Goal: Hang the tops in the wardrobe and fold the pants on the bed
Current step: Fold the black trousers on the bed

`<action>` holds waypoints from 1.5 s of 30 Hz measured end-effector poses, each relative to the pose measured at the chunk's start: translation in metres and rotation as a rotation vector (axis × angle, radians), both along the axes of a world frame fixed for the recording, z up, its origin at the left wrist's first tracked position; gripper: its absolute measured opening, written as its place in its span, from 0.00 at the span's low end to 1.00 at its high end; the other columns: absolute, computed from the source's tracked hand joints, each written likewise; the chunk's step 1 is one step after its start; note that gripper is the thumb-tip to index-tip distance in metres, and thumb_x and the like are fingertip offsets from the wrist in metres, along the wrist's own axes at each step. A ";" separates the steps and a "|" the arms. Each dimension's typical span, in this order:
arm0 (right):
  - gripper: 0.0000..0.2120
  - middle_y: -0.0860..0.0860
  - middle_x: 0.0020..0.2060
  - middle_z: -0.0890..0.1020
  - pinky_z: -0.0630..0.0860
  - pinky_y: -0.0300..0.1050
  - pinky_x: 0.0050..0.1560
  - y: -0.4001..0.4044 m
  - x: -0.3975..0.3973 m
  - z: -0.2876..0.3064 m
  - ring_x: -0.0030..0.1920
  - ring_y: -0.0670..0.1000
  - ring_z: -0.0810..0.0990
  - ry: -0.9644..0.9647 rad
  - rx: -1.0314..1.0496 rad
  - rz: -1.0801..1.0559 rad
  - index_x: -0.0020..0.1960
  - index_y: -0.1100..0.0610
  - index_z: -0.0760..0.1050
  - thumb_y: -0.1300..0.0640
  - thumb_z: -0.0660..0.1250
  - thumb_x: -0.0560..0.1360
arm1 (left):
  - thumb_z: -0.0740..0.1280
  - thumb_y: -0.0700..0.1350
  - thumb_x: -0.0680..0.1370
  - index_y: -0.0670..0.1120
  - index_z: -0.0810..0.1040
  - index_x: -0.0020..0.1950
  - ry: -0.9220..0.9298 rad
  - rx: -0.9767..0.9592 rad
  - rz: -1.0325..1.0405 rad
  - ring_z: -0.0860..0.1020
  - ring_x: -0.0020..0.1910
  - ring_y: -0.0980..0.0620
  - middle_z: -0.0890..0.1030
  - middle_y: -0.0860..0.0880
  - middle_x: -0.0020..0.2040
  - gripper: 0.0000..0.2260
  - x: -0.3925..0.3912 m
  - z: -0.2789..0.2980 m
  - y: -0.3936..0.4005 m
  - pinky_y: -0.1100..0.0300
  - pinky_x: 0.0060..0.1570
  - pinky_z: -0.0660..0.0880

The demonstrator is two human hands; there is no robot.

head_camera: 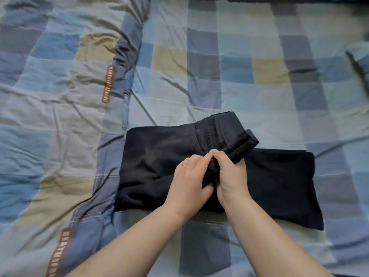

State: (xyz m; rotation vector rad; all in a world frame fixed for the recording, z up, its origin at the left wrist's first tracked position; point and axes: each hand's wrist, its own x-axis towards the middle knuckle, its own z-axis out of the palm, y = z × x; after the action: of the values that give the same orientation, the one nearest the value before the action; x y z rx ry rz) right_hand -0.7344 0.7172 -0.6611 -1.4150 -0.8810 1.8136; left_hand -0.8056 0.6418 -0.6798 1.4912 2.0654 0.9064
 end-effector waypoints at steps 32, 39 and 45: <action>0.15 0.35 0.53 0.76 0.70 0.25 0.51 0.116 0.344 -0.164 0.53 0.31 0.75 -0.457 0.106 -0.328 0.53 0.40 0.74 0.58 0.70 0.73 | 0.68 0.59 0.70 0.48 0.74 0.59 -1.321 -0.537 0.735 0.79 0.56 0.56 0.80 0.51 0.57 0.22 0.249 -0.147 0.025 0.58 0.52 0.76; 0.17 0.55 0.57 0.81 0.78 0.56 0.56 0.096 0.364 -0.176 0.55 0.54 0.81 -0.174 -0.308 -0.437 0.64 0.56 0.74 0.58 0.69 0.75 | 0.67 0.50 0.77 0.44 0.76 0.58 -1.414 -0.307 1.091 0.77 0.58 0.53 0.80 0.47 0.58 0.13 0.199 -0.148 -0.010 0.53 0.59 0.72; 0.14 0.52 0.53 0.83 0.80 0.54 0.51 0.062 0.341 -0.173 0.53 0.53 0.82 0.067 -0.440 -0.552 0.59 0.51 0.76 0.53 0.70 0.74 | 0.68 0.43 0.78 0.42 0.67 0.66 -1.104 -0.181 1.382 0.79 0.51 0.53 0.79 0.47 0.54 0.19 0.182 -0.138 -0.040 0.56 0.53 0.76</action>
State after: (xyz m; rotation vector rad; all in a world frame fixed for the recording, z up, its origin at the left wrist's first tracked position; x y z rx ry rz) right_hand -0.3937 0.7790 -0.8345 -1.6445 -0.0239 1.6528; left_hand -0.6235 0.6015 -0.8179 -0.7434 1.8621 1.3987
